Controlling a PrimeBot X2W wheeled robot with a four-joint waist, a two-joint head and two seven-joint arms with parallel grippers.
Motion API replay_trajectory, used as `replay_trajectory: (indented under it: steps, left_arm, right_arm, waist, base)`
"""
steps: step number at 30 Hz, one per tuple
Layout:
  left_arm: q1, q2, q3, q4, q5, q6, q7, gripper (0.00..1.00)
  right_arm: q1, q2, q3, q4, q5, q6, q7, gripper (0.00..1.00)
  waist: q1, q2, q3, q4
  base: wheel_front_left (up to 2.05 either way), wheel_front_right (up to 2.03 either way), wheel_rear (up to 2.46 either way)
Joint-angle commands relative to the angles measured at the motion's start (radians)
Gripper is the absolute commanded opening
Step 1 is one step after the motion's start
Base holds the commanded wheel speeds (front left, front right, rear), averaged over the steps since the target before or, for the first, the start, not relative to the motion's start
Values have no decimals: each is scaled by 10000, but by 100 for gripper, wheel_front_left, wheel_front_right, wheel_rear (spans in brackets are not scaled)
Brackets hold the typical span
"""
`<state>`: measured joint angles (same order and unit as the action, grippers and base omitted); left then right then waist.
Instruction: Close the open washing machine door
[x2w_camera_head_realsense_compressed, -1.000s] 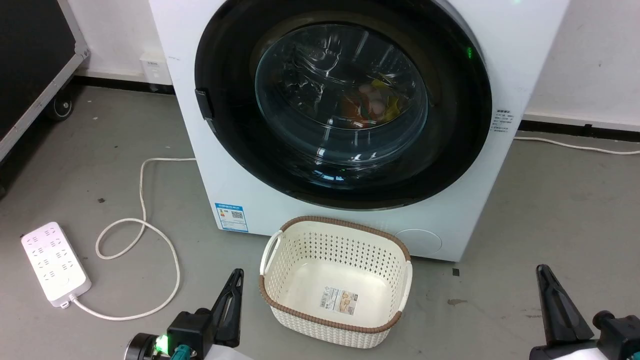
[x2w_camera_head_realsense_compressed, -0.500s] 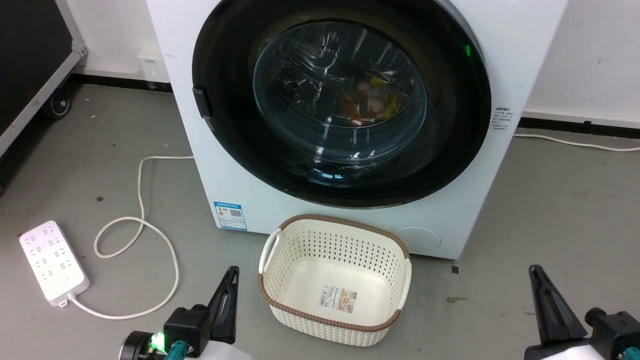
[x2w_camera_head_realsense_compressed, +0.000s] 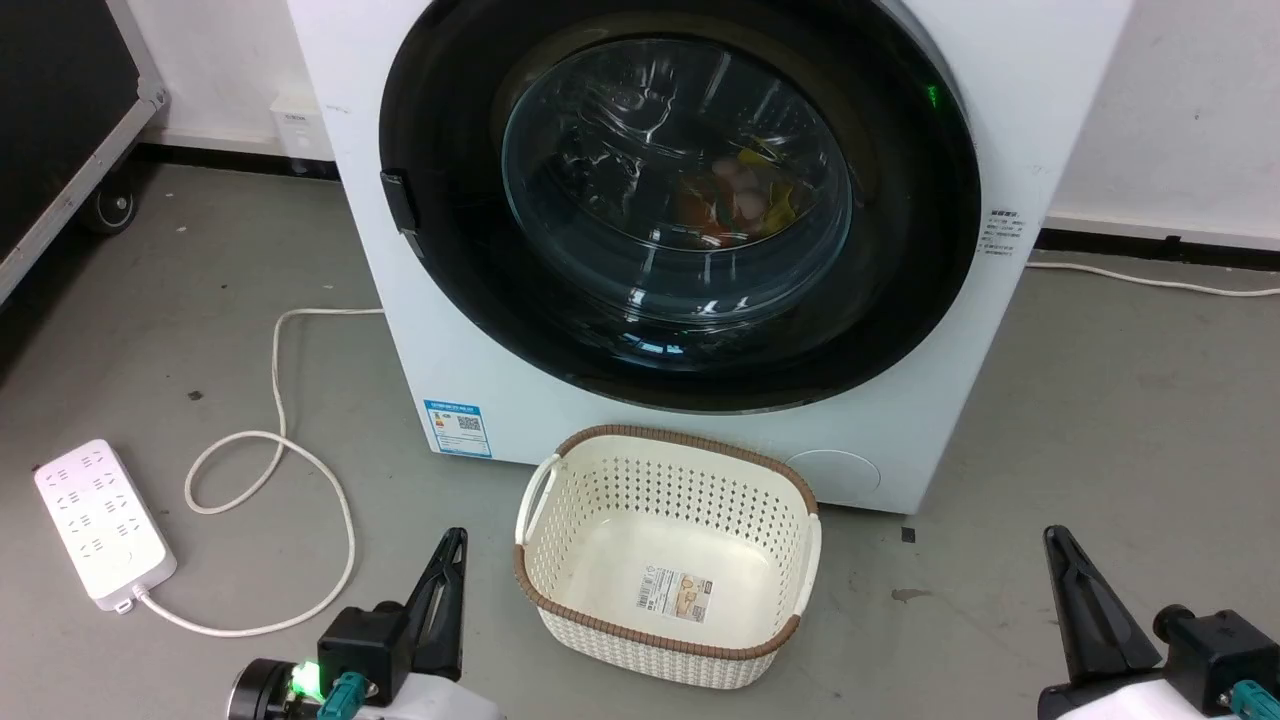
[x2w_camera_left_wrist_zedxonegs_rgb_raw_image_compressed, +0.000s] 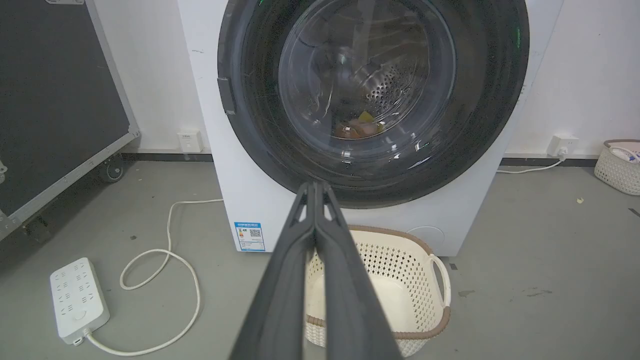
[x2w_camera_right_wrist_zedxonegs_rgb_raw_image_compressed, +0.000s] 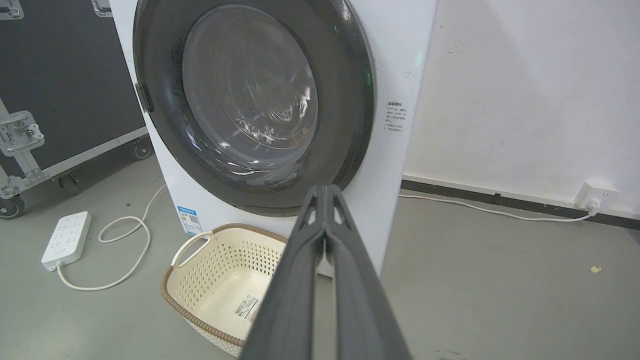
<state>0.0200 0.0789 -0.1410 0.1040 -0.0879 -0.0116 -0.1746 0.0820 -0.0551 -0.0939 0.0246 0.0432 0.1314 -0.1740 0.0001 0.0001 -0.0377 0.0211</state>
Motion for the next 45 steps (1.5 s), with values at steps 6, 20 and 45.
replay_trajectory:
  steps: [6,20,45]
  left_arm:
    - [-76,-37,157,-126,145,42,164,0]
    - [-98,-82,384,-291,278,55,450,0]
    - [-138,-163,789,-587,515,79,962,0]
  right_arm:
    - [-193,19,88,-77,-82,-3,150,0]
    - [-306,24,242,-108,-146,-4,438,0]
    - [-509,34,517,-163,-259,-5,952,0]
  waist:
    - [-1,-1,28,-15]
    - [-1,-1,91,-51]
    - [-1,-1,204,-114]
  base:
    - [0,0,0]
    - [0,0,0]
    - [0,0,0]
